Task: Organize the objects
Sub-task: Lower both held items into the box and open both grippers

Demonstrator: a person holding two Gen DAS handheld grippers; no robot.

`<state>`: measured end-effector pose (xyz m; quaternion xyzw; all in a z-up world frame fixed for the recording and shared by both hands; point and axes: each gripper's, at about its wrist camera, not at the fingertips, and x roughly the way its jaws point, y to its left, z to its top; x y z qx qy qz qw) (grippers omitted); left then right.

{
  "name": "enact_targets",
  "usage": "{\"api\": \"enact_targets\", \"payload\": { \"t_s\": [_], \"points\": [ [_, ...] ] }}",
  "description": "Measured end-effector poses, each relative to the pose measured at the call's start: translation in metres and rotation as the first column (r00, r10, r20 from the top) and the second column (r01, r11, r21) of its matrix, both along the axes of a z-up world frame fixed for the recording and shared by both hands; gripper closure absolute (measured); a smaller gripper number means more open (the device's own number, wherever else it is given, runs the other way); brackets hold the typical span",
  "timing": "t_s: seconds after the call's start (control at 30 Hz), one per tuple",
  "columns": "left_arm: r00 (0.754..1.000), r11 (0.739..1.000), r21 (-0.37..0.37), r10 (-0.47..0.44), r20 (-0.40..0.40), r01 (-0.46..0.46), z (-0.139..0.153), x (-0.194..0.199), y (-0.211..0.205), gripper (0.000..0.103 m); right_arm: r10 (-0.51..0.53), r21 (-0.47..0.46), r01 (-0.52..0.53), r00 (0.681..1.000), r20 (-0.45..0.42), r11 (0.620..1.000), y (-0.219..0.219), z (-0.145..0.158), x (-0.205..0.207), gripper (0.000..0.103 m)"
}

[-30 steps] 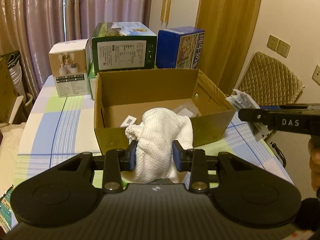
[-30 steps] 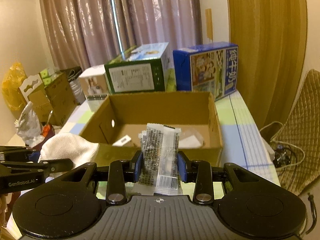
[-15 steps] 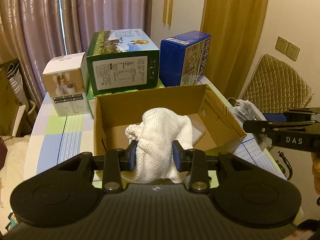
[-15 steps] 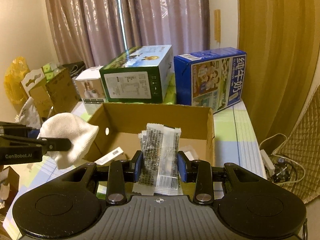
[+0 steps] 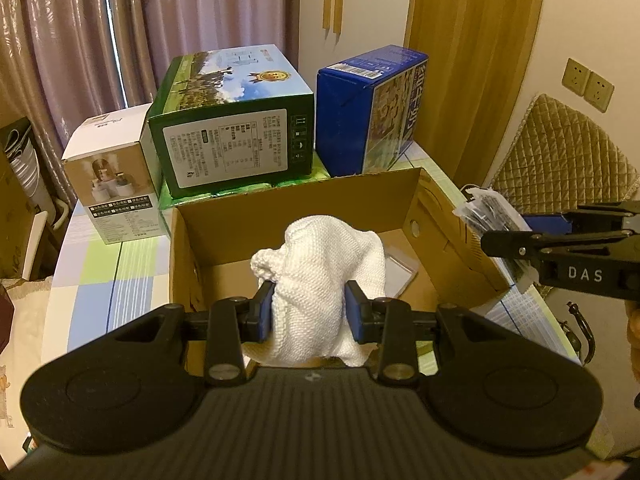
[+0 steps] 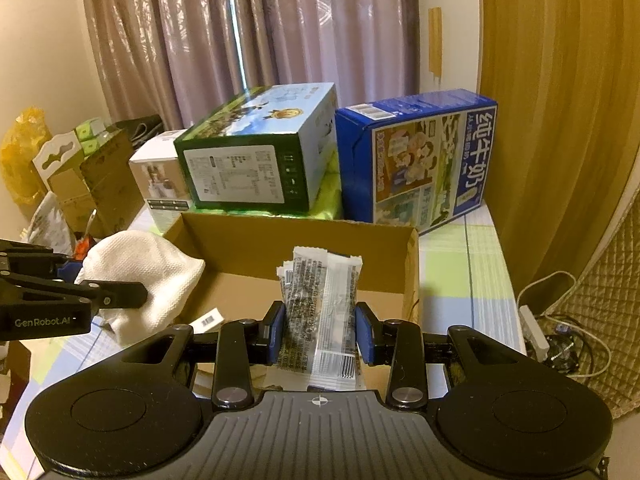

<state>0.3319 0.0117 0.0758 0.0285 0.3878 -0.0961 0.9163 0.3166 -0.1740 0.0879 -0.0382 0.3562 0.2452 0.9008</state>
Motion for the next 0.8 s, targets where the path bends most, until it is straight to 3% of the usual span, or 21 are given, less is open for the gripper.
{"api": "enact_targets", "payload": {
  "t_s": [0.27, 0.4, 0.8],
  "points": [
    [1.000, 1.000, 0.014, 0.011, 0.001, -0.011, -0.010, 0.024, -0.006, 0.070, -0.030, 0.028, 0.031, 0.999, -0.018, 0.999, -0.004, -0.004, 0.020, 0.069],
    [0.999, 1.000, 0.000, 0.028, 0.018, -0.028, -0.017, 0.036, -0.006, 0.053, -0.037, 0.034, 0.038, 0.999, -0.032, 0.999, -0.004, -0.009, 0.027, 0.069],
    [0.998, 0.998, -0.013, 0.057, 0.031, -0.057, -0.018, 0.023, 0.014, 0.049, -0.030, 0.037, 0.032, 0.999, -0.045, 0.999, 0.001, -0.020, 0.029, 0.069]
  ]
}}
